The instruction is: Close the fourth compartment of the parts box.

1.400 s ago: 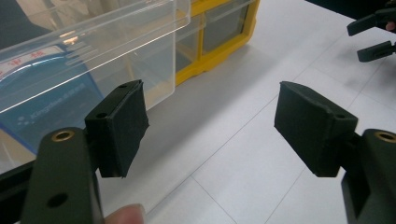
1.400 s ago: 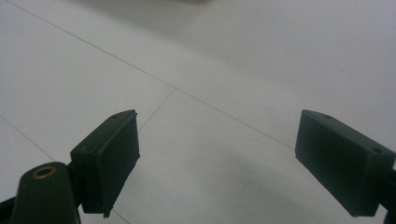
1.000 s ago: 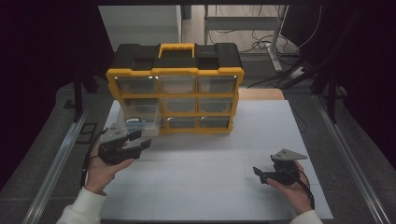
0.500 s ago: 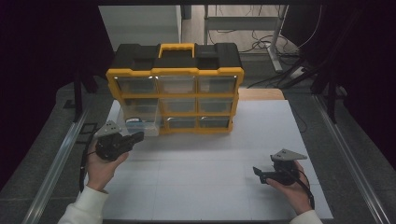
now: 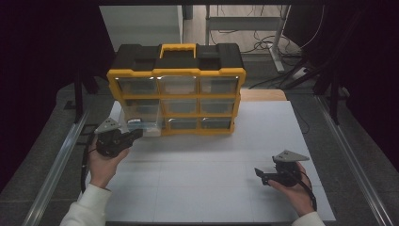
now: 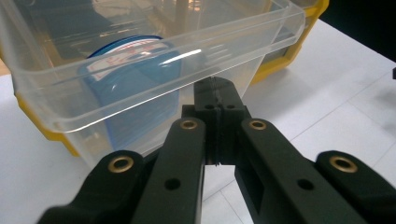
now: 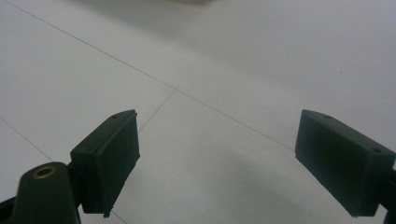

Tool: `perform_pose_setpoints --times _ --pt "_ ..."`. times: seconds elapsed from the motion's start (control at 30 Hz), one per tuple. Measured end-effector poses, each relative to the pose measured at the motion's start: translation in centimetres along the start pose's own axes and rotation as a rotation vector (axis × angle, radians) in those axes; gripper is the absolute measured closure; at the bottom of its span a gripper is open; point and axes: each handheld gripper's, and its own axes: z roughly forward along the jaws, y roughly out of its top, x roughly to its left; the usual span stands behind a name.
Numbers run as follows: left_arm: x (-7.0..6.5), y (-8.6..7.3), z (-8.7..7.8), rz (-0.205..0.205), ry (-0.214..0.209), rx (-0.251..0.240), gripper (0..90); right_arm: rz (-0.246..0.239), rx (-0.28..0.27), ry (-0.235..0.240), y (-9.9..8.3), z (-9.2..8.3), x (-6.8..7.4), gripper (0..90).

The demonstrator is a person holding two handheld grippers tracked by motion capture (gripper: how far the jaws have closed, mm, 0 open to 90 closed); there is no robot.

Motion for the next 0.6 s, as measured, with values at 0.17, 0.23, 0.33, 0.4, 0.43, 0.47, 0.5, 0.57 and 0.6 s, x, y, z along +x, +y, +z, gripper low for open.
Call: perform_pose_setpoints --times 0.17,0.23,0.33,0.4,0.43,0.47,0.5,0.57,0.6 --pt "0.02 0.17 0.18 -0.002 0.006 -0.001 89.7 -0.001 0.001 0.000 0.01 0.01 0.00 14.2" --pt "0.09 0.24 0.21 -0.003 0.006 -0.002 89.8 -0.001 0.001 0.000 0.01 0.01 0.01 14.1" --pt "0.11 0.34 0.29 -0.004 0.009 -0.004 89.8 -0.002 0.001 0.000 0.01 0.03 0.00 14.1" --pt "0.13 0.37 0.32 -0.002 0.011 -0.003 89.8 -0.002 0.001 -0.001 0.02 0.03 0.00 14.1" --pt "0.13 0.38 0.33 0.000 0.014 -0.002 89.8 -0.002 0.001 -0.001 0.02 0.03 0.00 14.1" --pt "0.14 0.39 0.34 -0.001 0.014 -0.003 89.8 -0.002 0.001 -0.001 0.02 0.03 0.00 14.1" --pt "0.14 0.40 0.35 -0.001 0.016 -0.004 89.8 -0.003 0.002 -0.001 0.02 0.03 0.01 14.2" --pt "0.17 0.43 0.37 -0.004 0.019 -0.005 89.8 -0.003 0.002 -0.001 0.02 0.04 0.01 14.1" --pt "0.19 0.46 0.38 -0.004 0.019 -0.005 89.8 -0.003 0.002 -0.001 0.01 0.04 0.01 14.2"
